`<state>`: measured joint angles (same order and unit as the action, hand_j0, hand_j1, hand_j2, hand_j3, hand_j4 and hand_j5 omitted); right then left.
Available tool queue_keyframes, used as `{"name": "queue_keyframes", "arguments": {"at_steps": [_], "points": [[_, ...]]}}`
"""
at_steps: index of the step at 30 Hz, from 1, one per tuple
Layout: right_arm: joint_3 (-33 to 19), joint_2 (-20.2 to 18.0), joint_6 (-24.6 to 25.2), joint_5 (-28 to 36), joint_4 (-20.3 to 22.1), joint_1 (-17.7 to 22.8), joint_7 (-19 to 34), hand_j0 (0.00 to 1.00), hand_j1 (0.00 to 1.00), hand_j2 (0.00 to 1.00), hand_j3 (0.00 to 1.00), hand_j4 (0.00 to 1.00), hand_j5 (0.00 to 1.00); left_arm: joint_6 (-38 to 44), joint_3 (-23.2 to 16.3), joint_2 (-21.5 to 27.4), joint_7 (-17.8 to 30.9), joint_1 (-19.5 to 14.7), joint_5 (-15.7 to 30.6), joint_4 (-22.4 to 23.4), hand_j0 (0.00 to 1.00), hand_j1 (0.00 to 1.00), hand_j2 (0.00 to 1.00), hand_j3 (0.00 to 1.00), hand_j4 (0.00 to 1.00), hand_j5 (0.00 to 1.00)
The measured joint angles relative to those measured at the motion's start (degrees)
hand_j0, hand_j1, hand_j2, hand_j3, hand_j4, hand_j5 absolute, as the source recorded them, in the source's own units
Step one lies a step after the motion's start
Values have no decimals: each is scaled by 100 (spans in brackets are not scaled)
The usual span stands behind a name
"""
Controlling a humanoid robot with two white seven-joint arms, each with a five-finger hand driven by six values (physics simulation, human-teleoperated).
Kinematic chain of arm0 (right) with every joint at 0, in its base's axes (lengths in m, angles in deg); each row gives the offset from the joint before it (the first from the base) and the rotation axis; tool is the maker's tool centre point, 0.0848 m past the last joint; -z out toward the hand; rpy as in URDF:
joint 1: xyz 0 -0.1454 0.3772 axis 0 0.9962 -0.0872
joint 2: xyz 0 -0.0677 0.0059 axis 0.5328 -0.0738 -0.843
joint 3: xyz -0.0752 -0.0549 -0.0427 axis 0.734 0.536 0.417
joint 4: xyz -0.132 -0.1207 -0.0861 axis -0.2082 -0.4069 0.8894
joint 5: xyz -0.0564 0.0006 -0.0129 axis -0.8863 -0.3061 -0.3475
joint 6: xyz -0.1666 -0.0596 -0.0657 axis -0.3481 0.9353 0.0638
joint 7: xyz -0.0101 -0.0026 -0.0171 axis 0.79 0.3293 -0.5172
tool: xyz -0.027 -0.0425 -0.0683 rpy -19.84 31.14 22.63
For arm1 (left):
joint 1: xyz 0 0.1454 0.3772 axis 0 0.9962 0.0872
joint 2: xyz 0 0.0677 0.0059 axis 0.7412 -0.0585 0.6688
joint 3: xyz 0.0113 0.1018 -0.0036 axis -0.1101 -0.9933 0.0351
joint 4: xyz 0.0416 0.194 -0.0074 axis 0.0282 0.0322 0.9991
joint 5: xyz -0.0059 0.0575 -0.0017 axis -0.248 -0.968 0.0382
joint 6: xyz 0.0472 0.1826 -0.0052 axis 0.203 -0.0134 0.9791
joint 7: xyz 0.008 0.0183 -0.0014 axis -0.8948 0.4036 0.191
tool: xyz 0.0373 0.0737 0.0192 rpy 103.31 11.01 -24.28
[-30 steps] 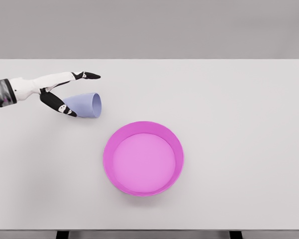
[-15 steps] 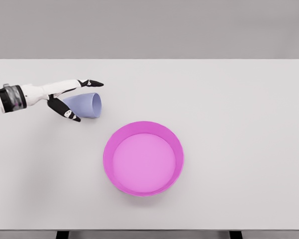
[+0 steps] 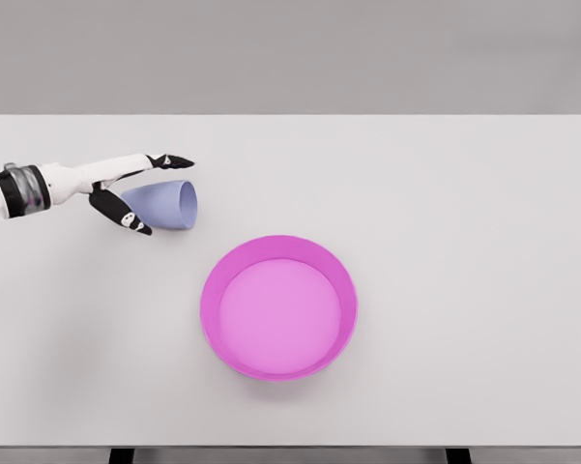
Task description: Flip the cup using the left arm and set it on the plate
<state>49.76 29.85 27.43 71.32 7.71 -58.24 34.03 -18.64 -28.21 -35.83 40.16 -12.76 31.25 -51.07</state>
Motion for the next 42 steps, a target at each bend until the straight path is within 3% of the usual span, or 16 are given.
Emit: {"name": "queue_keyframes", "arguments": {"at_steps": [30,32,36,42], "points": [[0,0,0,0,-2,0,0,100,100,100,100,100,100,282,-3,-112,1,88,-74,77,100,100,100,100,100,100],[0,0,0,0,-2,0,0,100,100,100,100,100,100,300,0,-122,-3,97,-69,75,88,88,88,88,88,88],[0,0,0,0,-3,0,0,100,100,100,100,100,100,319,14,-131,-10,114,-55,72,76,76,76,76,76,76],[0,0,0,0,0,0,0,100,100,100,100,100,100,403,49,-132,7,158,50,55,73,73,73,73,73,73]]}}
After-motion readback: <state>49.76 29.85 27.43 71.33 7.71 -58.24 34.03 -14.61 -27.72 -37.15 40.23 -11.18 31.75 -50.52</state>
